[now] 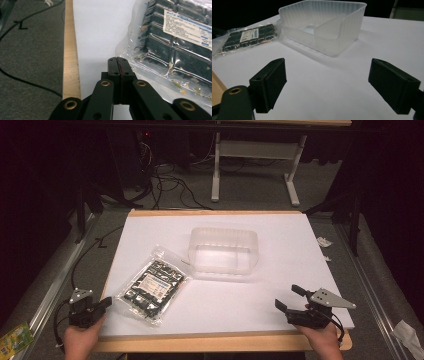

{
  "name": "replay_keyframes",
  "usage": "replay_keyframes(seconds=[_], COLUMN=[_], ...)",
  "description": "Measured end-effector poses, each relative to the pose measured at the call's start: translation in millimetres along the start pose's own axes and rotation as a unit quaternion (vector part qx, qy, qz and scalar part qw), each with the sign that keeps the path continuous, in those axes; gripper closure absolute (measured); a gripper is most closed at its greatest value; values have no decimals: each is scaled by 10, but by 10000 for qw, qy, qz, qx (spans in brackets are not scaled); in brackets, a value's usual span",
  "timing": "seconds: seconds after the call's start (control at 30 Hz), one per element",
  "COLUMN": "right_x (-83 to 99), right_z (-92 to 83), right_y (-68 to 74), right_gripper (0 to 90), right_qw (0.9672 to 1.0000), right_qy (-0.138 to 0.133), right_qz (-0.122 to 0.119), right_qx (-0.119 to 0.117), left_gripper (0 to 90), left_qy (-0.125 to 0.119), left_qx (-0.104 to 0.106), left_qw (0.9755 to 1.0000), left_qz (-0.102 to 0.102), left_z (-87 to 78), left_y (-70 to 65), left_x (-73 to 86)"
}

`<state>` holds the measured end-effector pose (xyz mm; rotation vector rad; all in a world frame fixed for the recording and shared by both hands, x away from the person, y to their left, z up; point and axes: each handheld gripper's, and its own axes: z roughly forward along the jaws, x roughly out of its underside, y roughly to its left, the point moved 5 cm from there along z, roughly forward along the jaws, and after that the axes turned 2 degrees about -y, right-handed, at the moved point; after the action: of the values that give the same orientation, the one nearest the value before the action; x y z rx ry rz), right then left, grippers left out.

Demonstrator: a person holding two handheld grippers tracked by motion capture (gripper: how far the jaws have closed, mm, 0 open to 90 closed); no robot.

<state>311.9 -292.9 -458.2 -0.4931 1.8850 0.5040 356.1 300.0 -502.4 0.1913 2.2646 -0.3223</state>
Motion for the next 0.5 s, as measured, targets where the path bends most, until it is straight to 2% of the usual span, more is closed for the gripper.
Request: replay_keyframes(seconds=[0.1, 0.2, 0.33, 0.5], right_x=[2, 0, 10, 2], right_z=[4, -21, -12, -14], right_y=[0, 15, 7, 35], right_gripper=[152, 154, 154, 155], right_qw=[10000, 10000, 10000, 10000], right_qy=[10, -17, 3, 1], right_qz=[0, 14, 42, 21], right_qx=[13, 26, 24, 21], left_gripper=[900, 900, 900, 896], left_qy=[-21, 143, 448, 539], left_qx=[65, 183, 400, 761], left_qw=[10000, 9996, 9969, 9919], left_qz=[48, 158, 515, 863], left_z=[-92, -193, -351, -530], left_y=[-67, -154, -337, -613], left_x=[44, 194, 427, 596])
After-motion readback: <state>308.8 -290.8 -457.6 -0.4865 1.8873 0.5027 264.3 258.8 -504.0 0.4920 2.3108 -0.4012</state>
